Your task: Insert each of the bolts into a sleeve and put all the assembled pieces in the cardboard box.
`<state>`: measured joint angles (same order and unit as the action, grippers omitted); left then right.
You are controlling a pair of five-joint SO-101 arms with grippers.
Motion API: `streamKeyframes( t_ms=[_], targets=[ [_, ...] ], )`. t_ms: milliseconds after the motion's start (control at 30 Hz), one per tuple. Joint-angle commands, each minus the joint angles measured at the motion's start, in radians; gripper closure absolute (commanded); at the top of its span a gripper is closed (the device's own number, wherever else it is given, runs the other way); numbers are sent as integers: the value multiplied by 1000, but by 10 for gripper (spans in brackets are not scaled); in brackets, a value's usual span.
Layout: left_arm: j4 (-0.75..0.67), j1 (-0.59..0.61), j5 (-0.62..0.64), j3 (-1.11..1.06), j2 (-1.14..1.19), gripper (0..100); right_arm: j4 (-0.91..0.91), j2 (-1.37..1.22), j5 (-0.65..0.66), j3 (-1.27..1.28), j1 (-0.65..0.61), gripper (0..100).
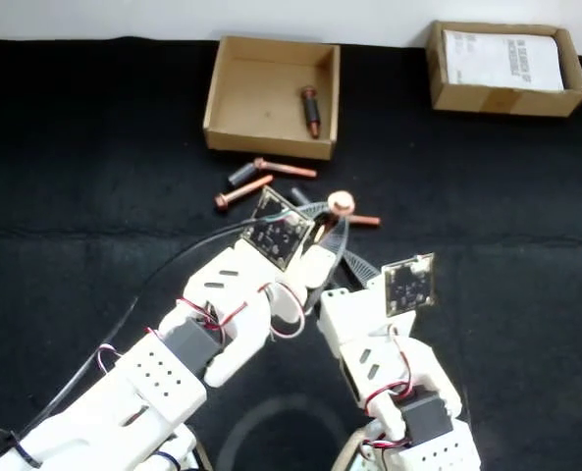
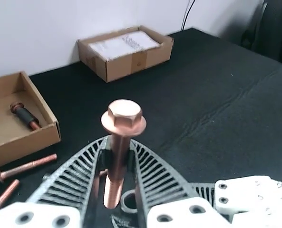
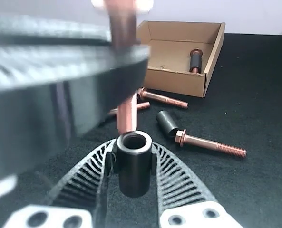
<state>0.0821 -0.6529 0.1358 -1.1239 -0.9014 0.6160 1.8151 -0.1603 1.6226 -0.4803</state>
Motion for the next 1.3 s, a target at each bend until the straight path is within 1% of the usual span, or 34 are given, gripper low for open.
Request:
streamKeyframes(
  t_ms=[0, 433, 633, 767, 1267],
  targets=[
    [-37, -19, 8, 77, -1, 991, -24, 16, 8, 4, -5, 991],
    [-35, -18, 6, 77, 1, 991, -24, 16, 11, -1, -5, 991],
    [8, -19, 8, 45, -1, 991, -24, 16, 12, -1, -5, 991],
    [8, -19, 8, 13, -1, 991, -25, 16, 12, -4, -5, 991],
    [12, -19, 8, -4, -4, 991, -25, 18, 12, -4, -4, 991]
  ],
)
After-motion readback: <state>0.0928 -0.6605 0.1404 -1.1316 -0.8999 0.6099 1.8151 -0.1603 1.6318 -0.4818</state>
